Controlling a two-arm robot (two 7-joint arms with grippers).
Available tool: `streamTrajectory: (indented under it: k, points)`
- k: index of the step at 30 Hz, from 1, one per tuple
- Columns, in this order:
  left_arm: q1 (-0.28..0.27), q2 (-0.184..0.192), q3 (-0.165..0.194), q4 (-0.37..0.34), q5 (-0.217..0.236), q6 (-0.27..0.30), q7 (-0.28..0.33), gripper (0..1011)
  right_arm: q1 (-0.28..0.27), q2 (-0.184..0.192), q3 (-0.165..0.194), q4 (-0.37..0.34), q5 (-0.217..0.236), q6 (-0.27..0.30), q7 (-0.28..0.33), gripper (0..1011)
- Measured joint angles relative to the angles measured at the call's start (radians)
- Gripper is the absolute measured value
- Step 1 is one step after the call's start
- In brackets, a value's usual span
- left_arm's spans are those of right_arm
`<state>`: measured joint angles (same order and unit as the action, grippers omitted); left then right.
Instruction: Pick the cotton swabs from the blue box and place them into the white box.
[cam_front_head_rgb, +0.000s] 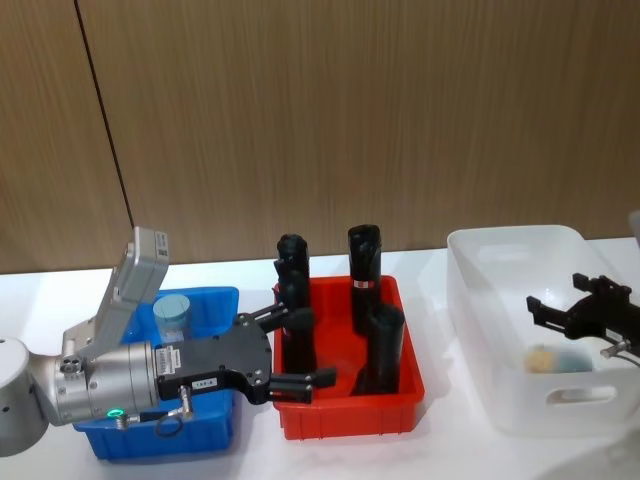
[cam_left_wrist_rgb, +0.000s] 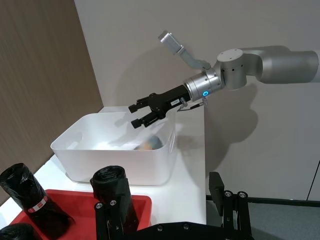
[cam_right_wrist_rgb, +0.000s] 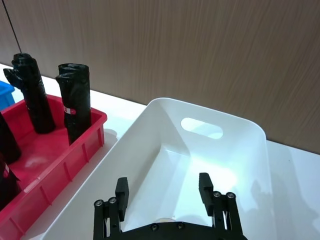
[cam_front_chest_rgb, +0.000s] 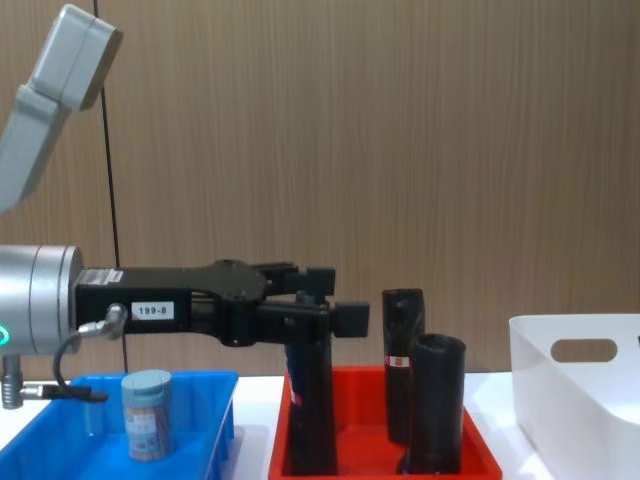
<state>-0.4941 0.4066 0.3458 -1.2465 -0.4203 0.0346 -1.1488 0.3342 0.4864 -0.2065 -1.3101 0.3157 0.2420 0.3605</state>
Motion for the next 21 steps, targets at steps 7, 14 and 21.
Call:
streamTrajectory:
  k: [7, 14, 21]
  points:
    - [0.0, 0.0, 0.0, 0.0, 0.0, 0.0, 0.0, 1003, 0.006, -0.004, -0.003, 0.014, -0.006, -0.001, 0.004, 1002]
    - [0.004, 0.0, 0.002, -0.005, 0.003, 0.0, 0.017, 1003, -0.005, -0.009, -0.004, 0.0, -0.006, -0.007, -0.004, 1002]
    - [0.019, -0.002, 0.008, -0.029, 0.016, 0.0, 0.086, 1003, -0.054, -0.029, -0.006, -0.066, -0.008, -0.036, -0.045, 1001]
